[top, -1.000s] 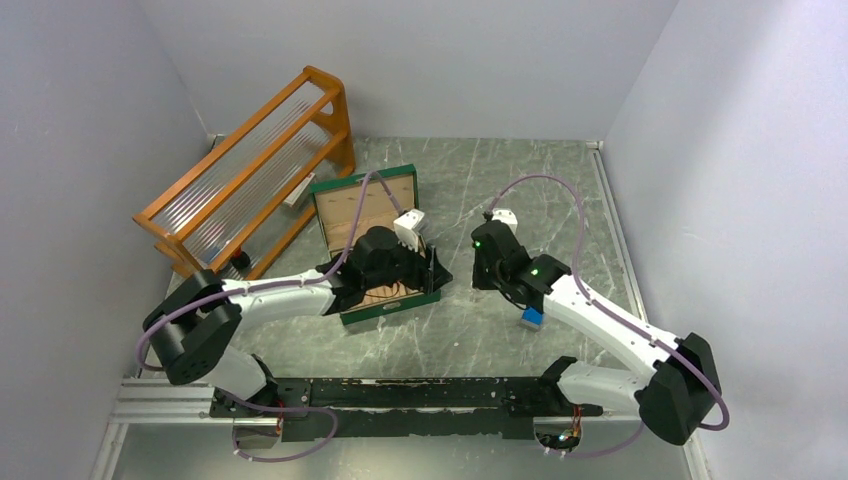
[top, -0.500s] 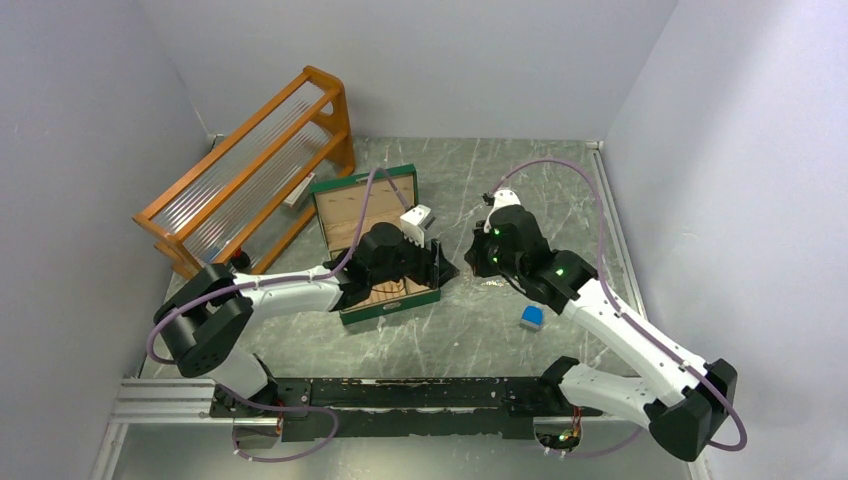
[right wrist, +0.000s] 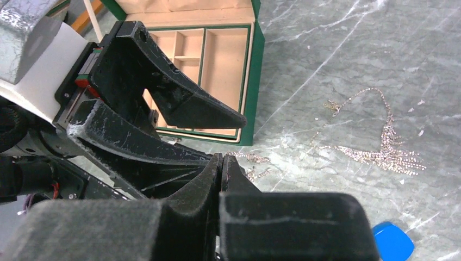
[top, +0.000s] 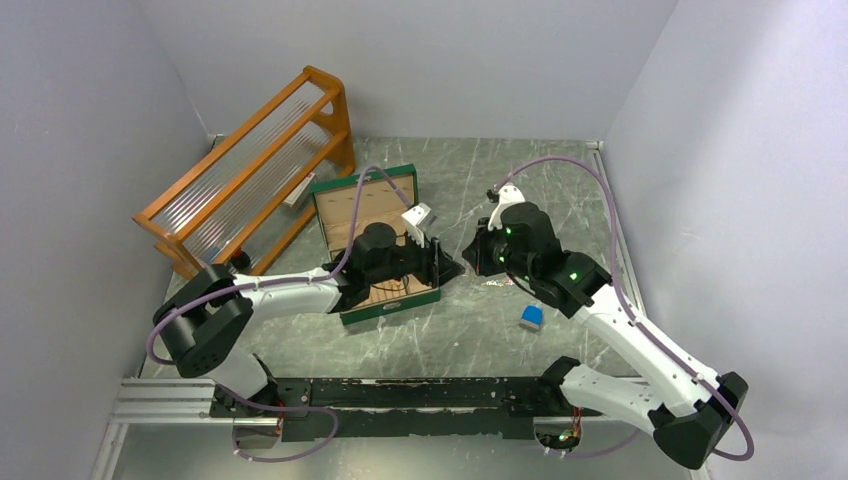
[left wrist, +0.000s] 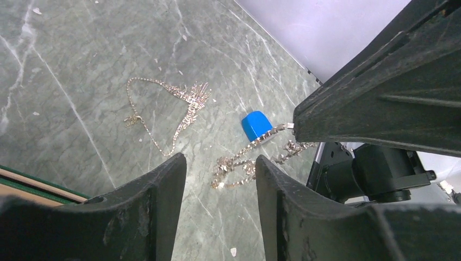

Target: Organize the mixed jewelry

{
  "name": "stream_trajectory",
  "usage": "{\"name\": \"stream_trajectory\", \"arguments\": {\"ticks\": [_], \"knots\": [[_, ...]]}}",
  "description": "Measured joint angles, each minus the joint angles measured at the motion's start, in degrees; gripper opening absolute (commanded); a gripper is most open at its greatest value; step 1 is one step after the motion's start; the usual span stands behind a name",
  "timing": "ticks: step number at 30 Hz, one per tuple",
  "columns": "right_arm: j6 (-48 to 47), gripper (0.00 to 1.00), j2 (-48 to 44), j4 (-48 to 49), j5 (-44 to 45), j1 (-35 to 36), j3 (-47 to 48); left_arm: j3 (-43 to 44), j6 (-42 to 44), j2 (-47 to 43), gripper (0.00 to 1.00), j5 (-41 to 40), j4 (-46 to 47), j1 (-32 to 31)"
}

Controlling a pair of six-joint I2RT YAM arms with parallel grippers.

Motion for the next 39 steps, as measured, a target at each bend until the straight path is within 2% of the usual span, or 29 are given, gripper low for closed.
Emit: {"name": "stream_trajectory", "arguments": {"ticks": [8,21,30,36,39], "knots": [[0.02,0.0,-1.14,0.09,-1.46,0.0,0.63,-0.59,0.68,-0.57,0.55,0.07,3.23,0.0],[0.55,0.0,-2.6,0.57,-2.34,0.0,0.63,-2.99,-0.74,-0.52,0.46,0.92,11.65,0.0],[1.29,0.0,-3.61,1.64,-2.56,-0.04,0.63,-3.04,-0.9,-0.22,0.27,2.27,13.77,0.0],[1.6,0.0,-3.8,1.77,-2.56,-0.07,0.63,-3.06,-0.76,0.11,0.06,2.34,13.81,0.0],[1.62,0.0,-3.82,1.77,-2.51,-0.07,0.63,-3.06,-0.48,0.09,0.05,2.21,13.68,0.0]]}}
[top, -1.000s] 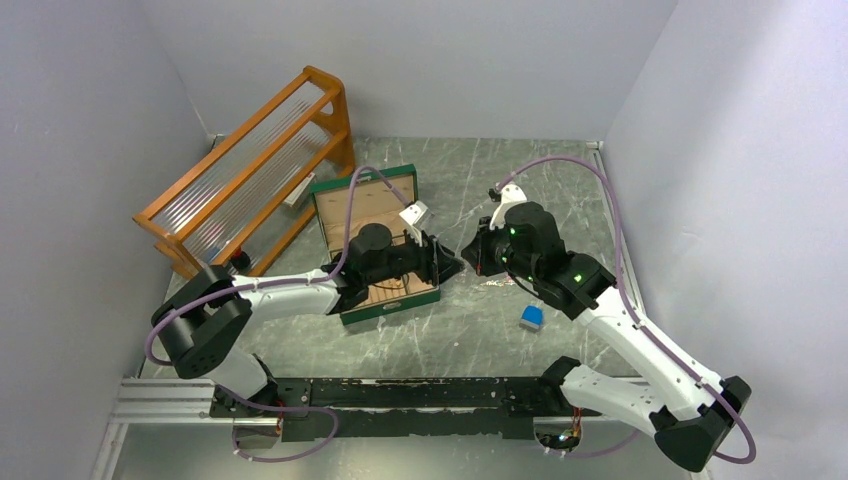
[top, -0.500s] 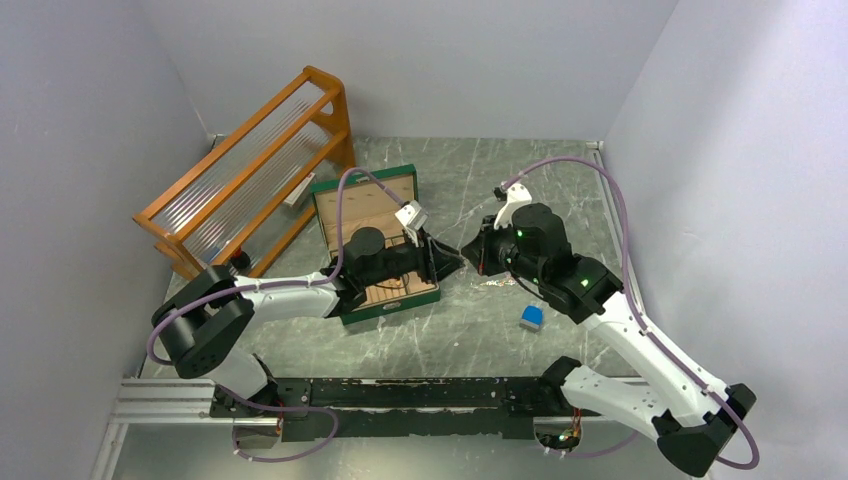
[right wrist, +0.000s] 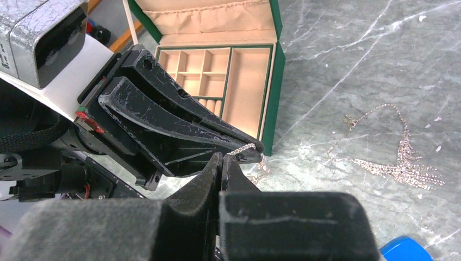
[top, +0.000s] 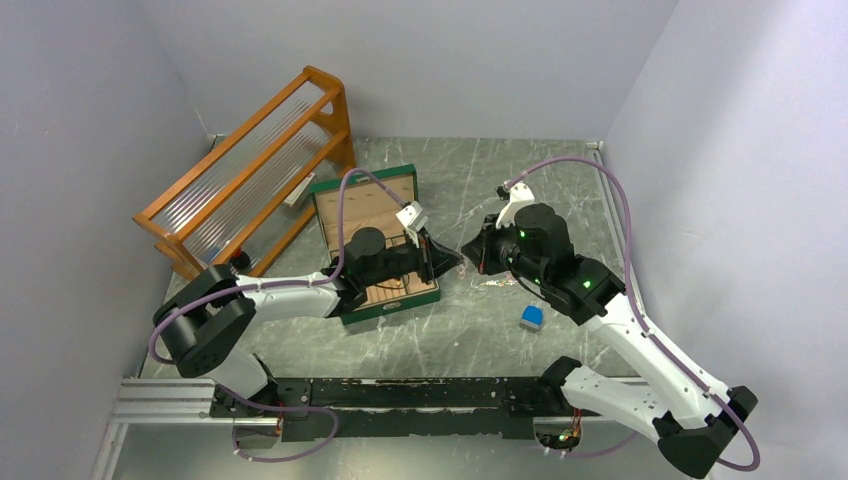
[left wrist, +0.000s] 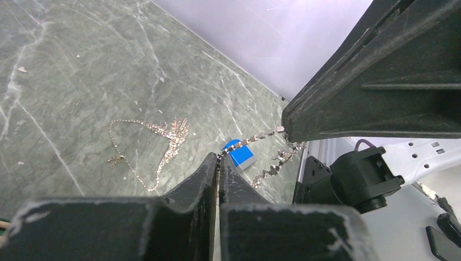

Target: Organize the mixed jewelry

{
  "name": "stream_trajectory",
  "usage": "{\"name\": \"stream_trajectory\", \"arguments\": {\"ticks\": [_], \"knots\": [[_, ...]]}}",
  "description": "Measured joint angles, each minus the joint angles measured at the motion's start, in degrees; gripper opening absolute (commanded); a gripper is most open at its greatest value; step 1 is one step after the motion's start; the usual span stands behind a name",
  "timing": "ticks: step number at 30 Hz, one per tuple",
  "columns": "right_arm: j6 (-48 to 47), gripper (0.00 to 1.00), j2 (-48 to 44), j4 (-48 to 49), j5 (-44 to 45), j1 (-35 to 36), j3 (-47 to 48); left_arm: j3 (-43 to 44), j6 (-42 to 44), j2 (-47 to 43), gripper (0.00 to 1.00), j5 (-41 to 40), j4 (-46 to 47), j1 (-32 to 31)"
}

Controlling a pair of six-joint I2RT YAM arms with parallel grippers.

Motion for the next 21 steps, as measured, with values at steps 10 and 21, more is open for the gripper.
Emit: {"name": "stream_trajectory", "arguments": {"ticks": [10,21], "knots": [[0.68,0.0,1.44,2.19,2.19,-0.02,-0.24,0.92,2.84,-4.83,0.05,-6.95,-9.81,-0.09],[1.57,0.0,10.99,13.03,3.15,-0.02,-0.87,8.02,6.67,-9.57,0.05,-23.76,-32.26,-0.09]]}}
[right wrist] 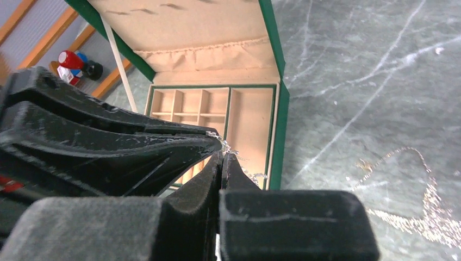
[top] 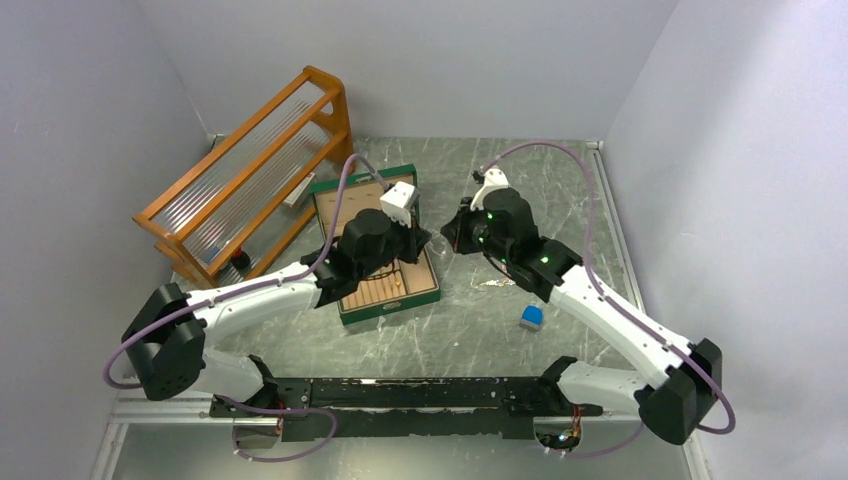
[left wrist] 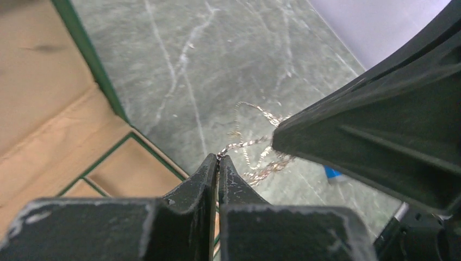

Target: Organize the mixed jewelry

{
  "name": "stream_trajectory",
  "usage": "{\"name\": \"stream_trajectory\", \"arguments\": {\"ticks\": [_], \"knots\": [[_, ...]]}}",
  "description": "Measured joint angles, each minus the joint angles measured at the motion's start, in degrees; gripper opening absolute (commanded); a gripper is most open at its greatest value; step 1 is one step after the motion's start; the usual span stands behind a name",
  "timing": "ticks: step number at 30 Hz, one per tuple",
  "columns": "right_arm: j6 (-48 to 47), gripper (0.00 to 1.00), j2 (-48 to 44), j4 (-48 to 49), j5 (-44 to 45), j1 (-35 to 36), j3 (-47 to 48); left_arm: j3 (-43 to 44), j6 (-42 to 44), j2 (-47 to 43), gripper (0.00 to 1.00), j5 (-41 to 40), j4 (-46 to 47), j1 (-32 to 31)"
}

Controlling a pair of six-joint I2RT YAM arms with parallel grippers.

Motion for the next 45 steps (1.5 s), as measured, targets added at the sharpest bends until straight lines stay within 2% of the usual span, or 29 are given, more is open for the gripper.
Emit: {"name": "stream_trajectory", "arguments": {"ticks": [9,14,28,36,45], "knots": [[0.61,0.0,13.03,11.06,-2.95,-0.02,1.57,9.11,3.23,0.0,0.05,-13.6,-15.04,0.15],[1.09,0.0,18.97,15.69,-4.0,-0.04,5.01,12.52,4.11,1.18,0.05,-17.14,-20.81,1.88],[2.12,0.0,32.04,23.19,-3.82,-0.11,15.5,18.75,4.11,6.51,0.05,-16.85,-27.67,12.7],[2.45,0.0,35.76,23.91,-2.29,-0.11,18.51,23.47,4.11,11.54,0.05,-16.5,-28.65,14.16],[2.56,0.0,36.85,24.37,1.62,-0.13,18.99,24.96,4.02,14.32,0.05,-16.79,-28.94,14.36]]}}
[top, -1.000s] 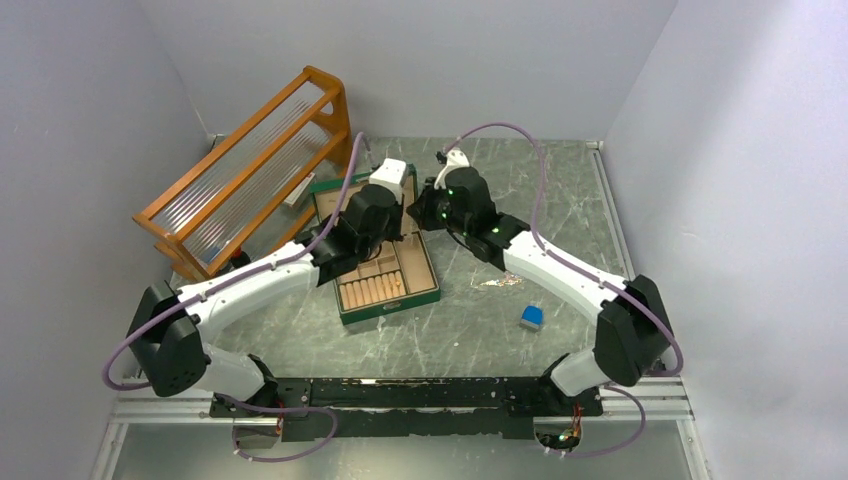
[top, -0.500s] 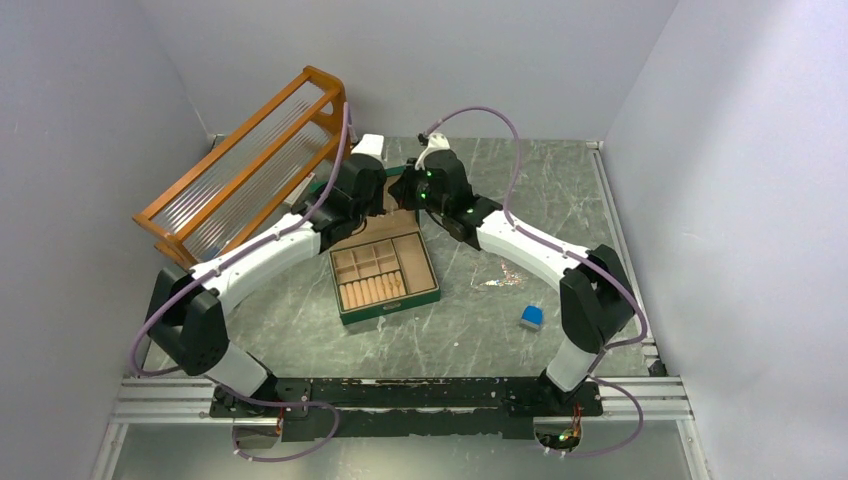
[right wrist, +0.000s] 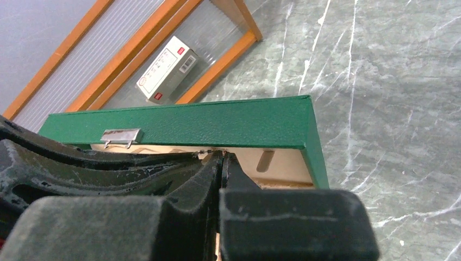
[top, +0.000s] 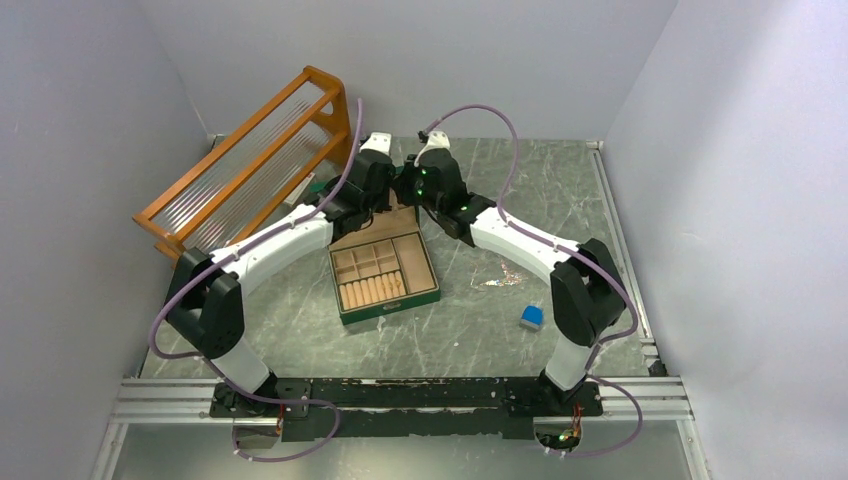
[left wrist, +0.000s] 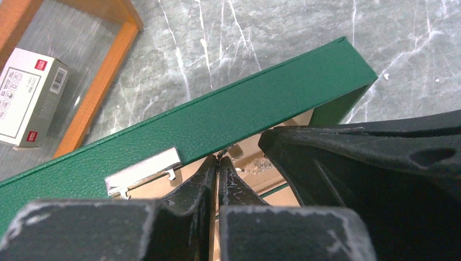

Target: Organize the mixed jewelry

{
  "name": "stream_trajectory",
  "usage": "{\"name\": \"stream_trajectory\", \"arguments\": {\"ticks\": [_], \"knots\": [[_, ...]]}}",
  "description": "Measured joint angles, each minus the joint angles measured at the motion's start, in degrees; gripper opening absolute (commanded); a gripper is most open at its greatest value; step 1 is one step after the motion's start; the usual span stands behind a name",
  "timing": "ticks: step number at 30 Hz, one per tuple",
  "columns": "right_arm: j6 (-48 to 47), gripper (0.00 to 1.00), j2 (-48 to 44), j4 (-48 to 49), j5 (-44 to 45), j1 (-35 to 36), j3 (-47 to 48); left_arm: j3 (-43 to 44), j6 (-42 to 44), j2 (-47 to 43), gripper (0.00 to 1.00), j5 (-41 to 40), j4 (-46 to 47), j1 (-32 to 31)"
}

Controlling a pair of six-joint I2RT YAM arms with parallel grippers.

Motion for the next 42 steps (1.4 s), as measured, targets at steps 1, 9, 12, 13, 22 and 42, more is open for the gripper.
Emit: {"name": "stream_trajectory", "arguments": {"ticks": [1,9,12,13,22,42], "knots": [[0.0,0.0,0.31,0.13,0.26,0.02,0.17,0.0,-0.09,0.2,0.05,-0.15,-0.09,0.04],[0.07,0.0,2.29,0.31,0.9,0.0,0.87,-0.02,-1.09,0.35,0.06,-0.5,-1.25,0.85],[0.13,0.0,2.45,0.24,0.87,0.02,0.87,-0.02,-1.2,0.35,0.12,-0.35,-1.29,1.11],[0.2,0.02,2.45,0.26,0.87,0.02,0.87,-0.02,-1.29,0.35,0.15,-0.26,-1.27,1.16],[1.42,0.22,2.4,-1.68,0.81,0.02,1.22,-0.07,-1.75,-0.04,0.31,2.89,-1.7,1.31],[17.22,0.39,-6.82,-10.58,2.56,0.02,-4.68,-20.96,-9.38,-23.82,0.65,8.5,2.86,1.55]]}}
